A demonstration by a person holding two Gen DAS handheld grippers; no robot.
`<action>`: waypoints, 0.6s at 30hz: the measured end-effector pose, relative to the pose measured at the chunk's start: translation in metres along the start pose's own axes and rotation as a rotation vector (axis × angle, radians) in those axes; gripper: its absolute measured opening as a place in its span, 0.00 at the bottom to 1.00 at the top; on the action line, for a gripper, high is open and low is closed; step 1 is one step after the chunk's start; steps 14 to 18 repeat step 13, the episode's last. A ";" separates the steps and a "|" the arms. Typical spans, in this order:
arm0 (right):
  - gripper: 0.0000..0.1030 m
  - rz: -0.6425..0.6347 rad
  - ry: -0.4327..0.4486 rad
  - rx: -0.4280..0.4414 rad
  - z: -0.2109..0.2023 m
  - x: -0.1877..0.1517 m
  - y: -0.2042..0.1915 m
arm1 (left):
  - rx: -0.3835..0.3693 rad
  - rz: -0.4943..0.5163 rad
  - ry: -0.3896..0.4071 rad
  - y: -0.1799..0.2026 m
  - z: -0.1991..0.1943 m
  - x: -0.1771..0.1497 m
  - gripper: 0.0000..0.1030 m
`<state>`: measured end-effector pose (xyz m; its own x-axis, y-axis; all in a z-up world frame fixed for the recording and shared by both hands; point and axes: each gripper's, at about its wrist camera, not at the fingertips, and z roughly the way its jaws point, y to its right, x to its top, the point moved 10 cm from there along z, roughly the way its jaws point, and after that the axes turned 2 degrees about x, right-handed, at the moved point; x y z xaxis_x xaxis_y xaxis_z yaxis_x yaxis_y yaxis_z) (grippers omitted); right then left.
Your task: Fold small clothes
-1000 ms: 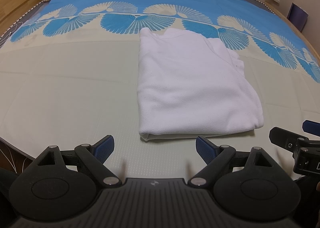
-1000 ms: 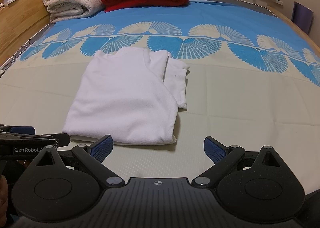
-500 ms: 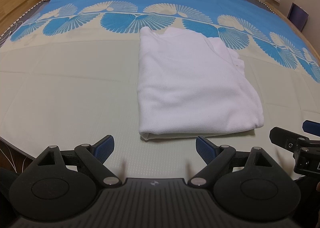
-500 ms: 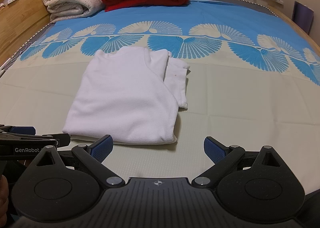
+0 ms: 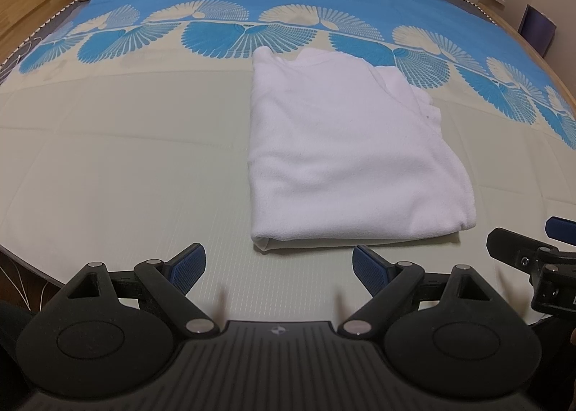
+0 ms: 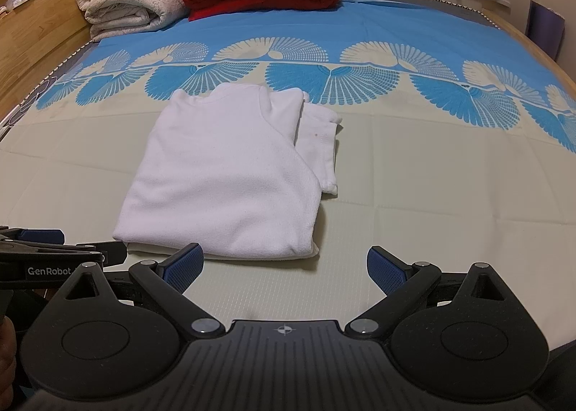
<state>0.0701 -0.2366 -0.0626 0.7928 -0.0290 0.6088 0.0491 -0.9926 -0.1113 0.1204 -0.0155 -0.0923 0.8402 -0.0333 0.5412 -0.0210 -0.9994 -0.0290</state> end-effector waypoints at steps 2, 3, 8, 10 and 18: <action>0.94 -0.001 -0.001 0.000 0.000 0.000 0.000 | 0.000 0.000 0.000 0.000 0.000 0.000 0.89; 0.94 0.000 -0.001 0.000 0.000 0.000 0.000 | 0.000 0.000 0.000 0.000 0.000 0.000 0.89; 0.94 0.000 -0.001 0.000 0.000 0.000 0.000 | 0.000 -0.001 -0.001 0.000 0.000 0.000 0.89; 0.94 0.000 -0.001 0.001 0.000 0.000 0.000 | 0.000 -0.001 -0.001 0.000 0.000 0.000 0.89; 0.94 -0.001 -0.001 0.001 0.000 -0.001 -0.001 | -0.002 -0.002 -0.002 -0.001 0.001 -0.001 0.89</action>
